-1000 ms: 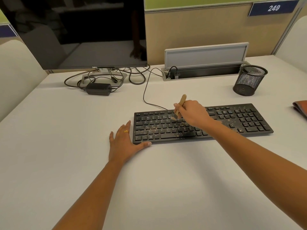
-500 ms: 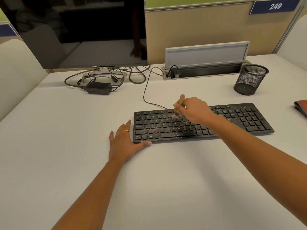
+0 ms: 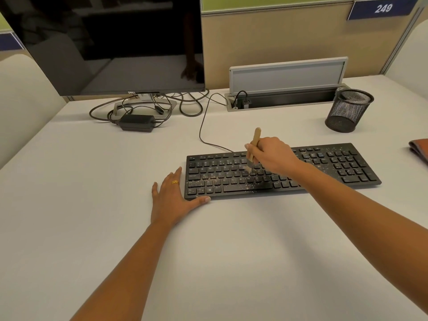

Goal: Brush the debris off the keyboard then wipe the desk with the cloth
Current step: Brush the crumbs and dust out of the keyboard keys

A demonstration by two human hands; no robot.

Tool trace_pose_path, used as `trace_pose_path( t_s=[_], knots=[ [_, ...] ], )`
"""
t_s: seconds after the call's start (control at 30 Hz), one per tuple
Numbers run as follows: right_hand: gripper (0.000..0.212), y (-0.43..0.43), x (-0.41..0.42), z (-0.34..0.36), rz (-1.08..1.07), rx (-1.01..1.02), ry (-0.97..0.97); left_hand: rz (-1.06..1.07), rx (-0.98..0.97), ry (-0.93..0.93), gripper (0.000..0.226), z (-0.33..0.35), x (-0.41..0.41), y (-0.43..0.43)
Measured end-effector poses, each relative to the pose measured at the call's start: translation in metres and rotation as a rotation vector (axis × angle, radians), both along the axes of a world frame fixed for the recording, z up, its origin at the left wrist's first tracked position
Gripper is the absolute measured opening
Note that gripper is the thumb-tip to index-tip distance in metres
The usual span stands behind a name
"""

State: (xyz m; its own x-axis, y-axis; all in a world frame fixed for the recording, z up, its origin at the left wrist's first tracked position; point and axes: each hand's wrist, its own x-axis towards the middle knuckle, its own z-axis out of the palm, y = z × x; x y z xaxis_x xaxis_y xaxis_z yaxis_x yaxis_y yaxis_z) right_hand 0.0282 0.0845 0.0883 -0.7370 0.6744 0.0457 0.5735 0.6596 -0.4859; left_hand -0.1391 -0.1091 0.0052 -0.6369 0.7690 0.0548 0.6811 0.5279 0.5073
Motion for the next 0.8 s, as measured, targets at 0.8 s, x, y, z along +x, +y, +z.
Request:
trace_pose_path(
  t_s=[0.8],
  knots=[
    [0.040,-0.001,0.001,0.005,0.024,0.045,0.004,0.011,0.012,0.014,0.117,0.000,0.001,0.000]
  ],
)
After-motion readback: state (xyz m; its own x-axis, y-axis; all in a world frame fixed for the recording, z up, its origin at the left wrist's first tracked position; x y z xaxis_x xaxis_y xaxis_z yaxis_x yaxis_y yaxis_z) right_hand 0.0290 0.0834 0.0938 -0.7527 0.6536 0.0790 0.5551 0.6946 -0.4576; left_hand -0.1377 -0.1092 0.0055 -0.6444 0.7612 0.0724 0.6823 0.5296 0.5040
